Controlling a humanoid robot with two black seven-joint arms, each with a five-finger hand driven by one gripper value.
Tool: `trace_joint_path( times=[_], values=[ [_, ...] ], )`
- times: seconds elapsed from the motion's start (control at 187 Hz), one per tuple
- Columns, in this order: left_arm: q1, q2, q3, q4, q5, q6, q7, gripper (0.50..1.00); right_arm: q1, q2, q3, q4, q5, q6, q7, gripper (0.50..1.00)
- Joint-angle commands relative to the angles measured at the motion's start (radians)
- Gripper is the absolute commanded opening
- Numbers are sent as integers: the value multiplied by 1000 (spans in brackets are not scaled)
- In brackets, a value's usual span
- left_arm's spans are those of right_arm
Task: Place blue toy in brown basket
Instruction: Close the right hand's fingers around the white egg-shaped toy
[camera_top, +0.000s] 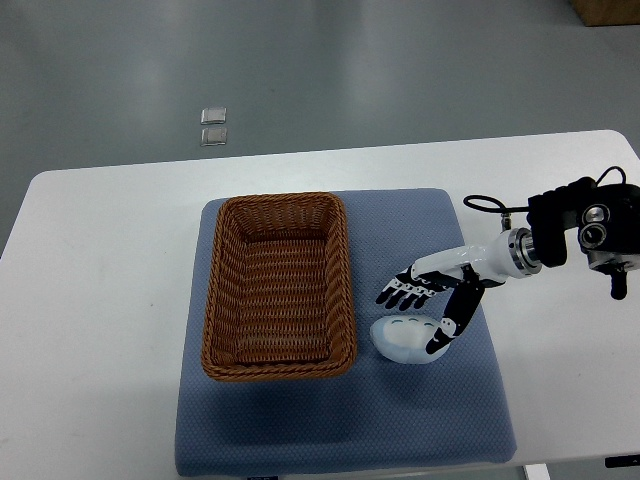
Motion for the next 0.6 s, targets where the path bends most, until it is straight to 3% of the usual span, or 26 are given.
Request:
trace_joint_path(
  times=[0.0, 0.407, 0.594],
  values=[
    [0, 0, -2, 0, 0, 0, 0, 1000, -9, 2, 1, 0, -1, -11, 0, 901],
    [0, 0, 0, 0, 0, 0, 0, 1000, -74, 3, 35, 0, -25, -52, -1, 870],
    [0, 0, 0, 0, 0, 0, 0, 1000, -116, 8, 37, -8, -73, -70, -1, 795]
  ],
)
